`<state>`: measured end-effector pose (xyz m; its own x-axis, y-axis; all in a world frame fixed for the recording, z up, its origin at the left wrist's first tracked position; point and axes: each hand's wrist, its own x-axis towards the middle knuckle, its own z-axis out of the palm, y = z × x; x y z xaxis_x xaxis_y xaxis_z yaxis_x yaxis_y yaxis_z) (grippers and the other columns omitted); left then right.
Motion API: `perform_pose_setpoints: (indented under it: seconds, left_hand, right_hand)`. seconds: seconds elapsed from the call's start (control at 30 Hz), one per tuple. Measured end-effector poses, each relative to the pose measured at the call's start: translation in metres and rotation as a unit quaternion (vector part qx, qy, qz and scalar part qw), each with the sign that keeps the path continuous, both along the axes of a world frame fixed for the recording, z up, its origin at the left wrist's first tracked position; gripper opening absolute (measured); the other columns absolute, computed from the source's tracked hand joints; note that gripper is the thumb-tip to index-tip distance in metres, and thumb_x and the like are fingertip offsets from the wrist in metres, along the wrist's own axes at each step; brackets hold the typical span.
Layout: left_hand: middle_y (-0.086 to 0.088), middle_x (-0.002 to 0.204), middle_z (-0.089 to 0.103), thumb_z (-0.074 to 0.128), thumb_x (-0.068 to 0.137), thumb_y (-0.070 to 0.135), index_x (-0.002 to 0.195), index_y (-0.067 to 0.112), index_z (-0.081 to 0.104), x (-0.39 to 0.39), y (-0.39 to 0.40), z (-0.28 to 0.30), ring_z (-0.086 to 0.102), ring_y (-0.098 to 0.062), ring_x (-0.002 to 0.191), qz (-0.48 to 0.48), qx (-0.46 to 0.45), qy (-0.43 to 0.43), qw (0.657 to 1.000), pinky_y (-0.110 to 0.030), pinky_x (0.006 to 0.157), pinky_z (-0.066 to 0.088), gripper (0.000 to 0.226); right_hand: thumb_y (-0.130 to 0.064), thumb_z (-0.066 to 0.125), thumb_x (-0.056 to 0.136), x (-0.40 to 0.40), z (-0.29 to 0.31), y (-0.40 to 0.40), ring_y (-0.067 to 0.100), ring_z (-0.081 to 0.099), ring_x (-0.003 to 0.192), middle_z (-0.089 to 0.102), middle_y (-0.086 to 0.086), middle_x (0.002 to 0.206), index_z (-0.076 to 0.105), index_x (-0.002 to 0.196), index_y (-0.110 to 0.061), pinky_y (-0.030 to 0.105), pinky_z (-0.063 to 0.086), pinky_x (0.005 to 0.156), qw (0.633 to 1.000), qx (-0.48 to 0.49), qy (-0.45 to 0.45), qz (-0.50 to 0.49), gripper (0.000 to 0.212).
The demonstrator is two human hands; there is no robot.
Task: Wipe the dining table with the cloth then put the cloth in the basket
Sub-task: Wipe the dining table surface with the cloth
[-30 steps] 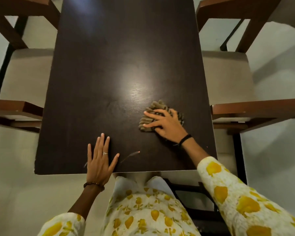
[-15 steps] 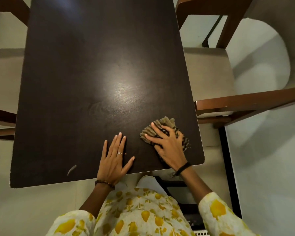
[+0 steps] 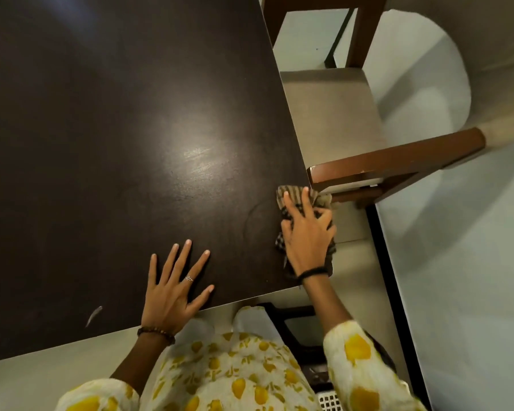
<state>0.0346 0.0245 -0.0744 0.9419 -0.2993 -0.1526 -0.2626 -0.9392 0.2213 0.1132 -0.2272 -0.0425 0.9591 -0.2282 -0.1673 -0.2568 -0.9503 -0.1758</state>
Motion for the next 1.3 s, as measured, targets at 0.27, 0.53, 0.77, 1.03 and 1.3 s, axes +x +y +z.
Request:
perform_pose_setpoints:
  seconds: [0.27,0.53,0.77,1.03,1.3]
  left_hand:
    - [-0.011,0.15,0.027,0.019,0.092,0.06,0.143,0.026,0.028,-0.001,-0.001,0.002,0.022,-0.028,0.138,0.002,0.011,0.012,1.0,-0.058,0.109,0.015,0.062]
    - [-0.009,0.15,0.028,0.021,0.091,0.059,0.142,0.026,0.03,-0.002,-0.001,0.0,0.021,-0.027,0.138,0.006,0.006,0.003,1.0,-0.056,0.11,0.012,0.062]
    - [-0.008,0.151,0.024,0.018,0.092,0.059,0.144,0.026,0.026,-0.002,0.001,-0.002,0.016,-0.026,0.14,0.002,-0.012,0.005,1.0,-0.054,0.112,0.006,0.062]
    - [-0.007,0.152,0.024,0.014,0.097,0.049,0.143,0.019,0.027,-0.003,0.004,0.005,0.012,-0.019,0.141,0.03,-0.151,0.005,0.988,-0.042,0.115,0.0,0.057]
    - [-0.008,0.151,0.023,0.025,0.093,0.039,0.144,0.014,0.027,-0.018,0.093,0.005,0.013,-0.021,0.141,0.112,-0.124,-0.046,0.985,-0.041,0.114,0.0,0.056]
  right_hand:
    - [-0.029,0.069,0.078,-0.023,0.0,0.011,0.034,0.053,0.094,0.048,0.002,0.141,0.054,0.127,-0.036,0.047,0.045,0.074,0.998,-0.012,-0.007,0.065,0.051]
    - [-0.037,0.037,0.08,-0.008,-0.018,-0.045,0.024,0.035,0.1,0.046,-0.002,0.143,0.05,0.131,-0.037,0.043,0.042,0.076,0.991,-0.014,-0.051,0.123,0.052]
    - [-0.033,0.035,0.079,-0.053,-0.027,-0.028,0.026,0.034,0.1,0.046,0.005,0.143,0.05,0.132,-0.03,0.049,0.043,0.077,0.994,-0.04,-0.096,0.03,0.055]
    - [-0.036,0.035,0.076,-0.086,-0.027,0.068,0.029,0.039,0.103,0.045,0.007,0.143,0.047,0.135,-0.028,0.055,0.046,0.077,0.996,-0.065,-0.054,-0.002,0.061]
    - [-0.039,0.036,0.074,-0.096,-0.023,0.104,0.023,0.037,0.114,0.045,-0.002,0.144,0.048,0.132,-0.038,0.054,0.036,0.09,0.984,-0.048,-0.065,0.158,0.059]
